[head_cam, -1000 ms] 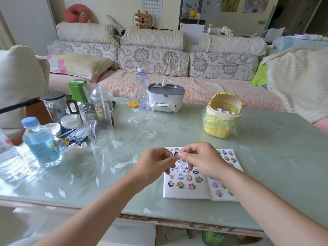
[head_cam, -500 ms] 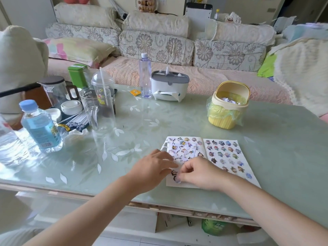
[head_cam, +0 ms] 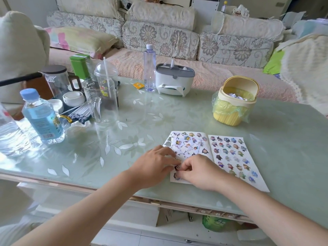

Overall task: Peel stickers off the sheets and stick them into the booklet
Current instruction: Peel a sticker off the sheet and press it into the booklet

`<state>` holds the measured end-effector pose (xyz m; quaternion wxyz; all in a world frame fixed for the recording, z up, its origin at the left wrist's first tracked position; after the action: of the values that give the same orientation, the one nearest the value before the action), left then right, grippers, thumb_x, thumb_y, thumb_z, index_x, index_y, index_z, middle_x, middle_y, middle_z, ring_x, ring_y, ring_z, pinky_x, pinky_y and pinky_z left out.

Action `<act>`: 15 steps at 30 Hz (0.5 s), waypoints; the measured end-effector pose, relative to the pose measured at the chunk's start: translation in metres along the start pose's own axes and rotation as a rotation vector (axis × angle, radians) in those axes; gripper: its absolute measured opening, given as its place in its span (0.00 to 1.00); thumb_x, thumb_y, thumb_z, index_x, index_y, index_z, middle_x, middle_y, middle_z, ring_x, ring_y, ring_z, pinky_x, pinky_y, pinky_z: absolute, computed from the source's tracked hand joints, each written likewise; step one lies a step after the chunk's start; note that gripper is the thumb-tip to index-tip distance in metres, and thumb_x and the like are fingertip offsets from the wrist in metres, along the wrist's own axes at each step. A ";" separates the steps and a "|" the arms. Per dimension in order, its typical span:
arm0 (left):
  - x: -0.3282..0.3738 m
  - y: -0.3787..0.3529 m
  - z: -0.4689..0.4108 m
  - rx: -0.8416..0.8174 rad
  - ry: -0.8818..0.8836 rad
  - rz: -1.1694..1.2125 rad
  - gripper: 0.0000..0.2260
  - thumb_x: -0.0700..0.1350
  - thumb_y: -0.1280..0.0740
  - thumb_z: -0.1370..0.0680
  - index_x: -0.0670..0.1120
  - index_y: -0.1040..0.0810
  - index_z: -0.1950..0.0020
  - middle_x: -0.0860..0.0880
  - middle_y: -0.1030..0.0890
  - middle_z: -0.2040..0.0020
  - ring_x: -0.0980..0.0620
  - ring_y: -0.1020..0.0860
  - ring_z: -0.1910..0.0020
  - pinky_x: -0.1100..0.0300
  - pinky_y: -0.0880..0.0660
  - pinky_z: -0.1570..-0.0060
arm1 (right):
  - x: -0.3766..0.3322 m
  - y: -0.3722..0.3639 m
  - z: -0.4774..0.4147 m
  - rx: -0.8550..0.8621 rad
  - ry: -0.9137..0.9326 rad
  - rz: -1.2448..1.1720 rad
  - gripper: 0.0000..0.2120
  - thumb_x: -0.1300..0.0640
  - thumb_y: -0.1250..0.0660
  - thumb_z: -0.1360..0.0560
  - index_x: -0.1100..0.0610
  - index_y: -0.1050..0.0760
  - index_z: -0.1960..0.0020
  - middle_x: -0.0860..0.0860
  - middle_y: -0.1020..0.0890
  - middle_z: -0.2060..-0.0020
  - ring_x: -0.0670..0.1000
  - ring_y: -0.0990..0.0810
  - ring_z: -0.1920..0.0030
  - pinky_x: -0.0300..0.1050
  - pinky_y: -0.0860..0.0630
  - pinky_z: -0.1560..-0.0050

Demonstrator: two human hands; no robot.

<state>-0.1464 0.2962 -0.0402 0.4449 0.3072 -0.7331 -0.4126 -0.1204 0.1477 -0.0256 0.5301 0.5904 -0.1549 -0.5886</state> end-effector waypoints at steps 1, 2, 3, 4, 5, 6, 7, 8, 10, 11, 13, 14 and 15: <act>0.000 0.000 0.000 0.001 0.005 0.001 0.13 0.52 0.38 0.21 0.57 0.17 0.41 0.54 0.22 0.40 0.51 0.27 0.42 0.54 0.26 0.45 | 0.000 0.000 0.000 0.008 -0.007 0.010 0.08 0.45 0.28 0.29 0.46 0.19 0.64 0.43 0.22 0.71 0.45 0.25 0.68 0.43 0.28 0.62; 0.001 -0.001 0.001 0.003 0.014 0.002 0.15 0.53 0.40 0.21 0.58 0.17 0.40 0.55 0.22 0.40 0.51 0.27 0.41 0.54 0.26 0.45 | -0.002 0.000 0.001 0.016 -0.011 0.020 0.07 0.45 0.28 0.29 0.46 0.19 0.64 0.43 0.21 0.71 0.45 0.24 0.67 0.42 0.28 0.62; 0.001 -0.001 0.002 0.003 0.025 0.006 0.16 0.54 0.42 0.22 0.58 0.18 0.40 0.55 0.22 0.40 0.52 0.27 0.41 0.55 0.27 0.43 | -0.003 0.000 0.002 0.024 -0.012 0.033 0.07 0.45 0.28 0.30 0.47 0.18 0.63 0.43 0.21 0.70 0.45 0.24 0.67 0.41 0.28 0.63; 0.001 -0.002 0.002 0.002 0.036 0.012 0.17 0.54 0.43 0.22 0.58 0.18 0.40 0.56 0.22 0.40 0.52 0.27 0.40 0.55 0.28 0.42 | -0.005 0.001 0.002 0.035 -0.013 0.052 0.07 0.45 0.28 0.30 0.47 0.18 0.63 0.43 0.21 0.70 0.45 0.24 0.67 0.40 0.29 0.64; 0.002 -0.002 0.003 0.002 0.042 0.016 0.17 0.54 0.43 0.22 0.59 0.19 0.39 0.56 0.23 0.39 0.53 0.28 0.39 0.55 0.28 0.40 | -0.006 0.001 0.003 0.047 -0.010 0.077 0.07 0.45 0.28 0.30 0.47 0.18 0.62 0.43 0.20 0.69 0.44 0.24 0.66 0.40 0.30 0.64; 0.003 -0.003 0.004 0.003 0.043 0.016 0.18 0.55 0.44 0.23 0.59 0.19 0.38 0.56 0.24 0.39 0.53 0.29 0.38 0.55 0.29 0.39 | -0.008 0.002 0.005 0.064 -0.006 0.110 0.07 0.45 0.28 0.30 0.48 0.18 0.61 0.43 0.19 0.68 0.44 0.23 0.65 0.39 0.30 0.65; 0.005 -0.003 0.006 0.004 0.038 0.013 0.19 0.56 0.45 0.23 0.60 0.20 0.38 0.56 0.24 0.38 0.53 0.30 0.37 0.55 0.30 0.39 | -0.010 0.004 0.006 0.088 -0.001 0.151 0.07 0.44 0.28 0.30 0.47 0.18 0.60 0.42 0.19 0.66 0.43 0.22 0.64 0.39 0.30 0.65; 0.007 -0.003 0.008 0.010 0.029 0.007 0.19 0.56 0.45 0.24 0.60 0.21 0.37 0.56 0.25 0.37 0.53 0.30 0.36 0.55 0.30 0.38 | -0.012 0.005 0.008 0.117 0.011 0.194 0.08 0.43 0.28 0.30 0.47 0.19 0.59 0.42 0.18 0.64 0.43 0.21 0.61 0.39 0.30 0.64; 0.010 -0.001 0.012 0.035 0.003 -0.005 0.19 0.52 0.44 0.24 0.60 0.21 0.37 0.54 0.27 0.35 0.52 0.32 0.35 0.55 0.31 0.37 | -0.017 0.008 0.012 0.180 0.054 0.259 0.08 0.42 0.28 0.29 0.46 0.21 0.57 0.41 0.20 0.62 0.43 0.21 0.57 0.39 0.30 0.61; 0.011 0.000 0.014 0.052 -0.008 -0.018 0.20 0.50 0.44 0.24 0.59 0.22 0.36 0.53 0.28 0.34 0.51 0.32 0.34 0.55 0.31 0.38 | -0.019 0.009 0.014 0.212 0.084 0.271 0.08 0.42 0.28 0.29 0.44 0.22 0.55 0.41 0.22 0.60 0.44 0.22 0.55 0.40 0.30 0.59; 0.014 0.001 0.019 0.091 -0.037 -0.055 0.21 0.46 0.42 0.25 0.57 0.23 0.34 0.50 0.28 0.35 0.49 0.31 0.36 0.55 0.30 0.39 | -0.020 0.011 0.020 0.274 0.132 0.269 0.11 0.43 0.29 0.28 0.44 0.24 0.49 0.41 0.26 0.58 0.45 0.24 0.54 0.42 0.29 0.55; 0.016 0.002 0.021 0.105 -0.052 -0.056 0.22 0.44 0.41 0.26 0.55 0.23 0.34 0.50 0.27 0.36 0.48 0.30 0.37 0.56 0.29 0.41 | -0.019 0.010 0.022 0.296 0.165 0.261 0.11 0.44 0.29 0.28 0.44 0.24 0.48 0.41 0.26 0.56 0.46 0.23 0.53 0.43 0.28 0.54; 0.018 0.003 0.023 0.111 -0.065 -0.040 0.21 0.43 0.40 0.26 0.53 0.23 0.34 0.50 0.26 0.37 0.48 0.29 0.38 0.57 0.27 0.42 | -0.019 0.008 0.024 0.312 0.212 0.261 0.09 0.45 0.29 0.27 0.45 0.23 0.49 0.42 0.24 0.55 0.46 0.23 0.53 0.42 0.28 0.54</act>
<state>-0.1754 0.2905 -0.0363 0.3946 0.3323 -0.7627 -0.3900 -0.1423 0.1490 -0.0031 0.5176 0.6985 -0.2626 -0.4186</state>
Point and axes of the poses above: each hand's wrist, its own z-axis away from the middle knuckle, its own y-axis out of the back of the hand, x = y × z, the point moved 6 cm from there along -z, towards the middle knuckle
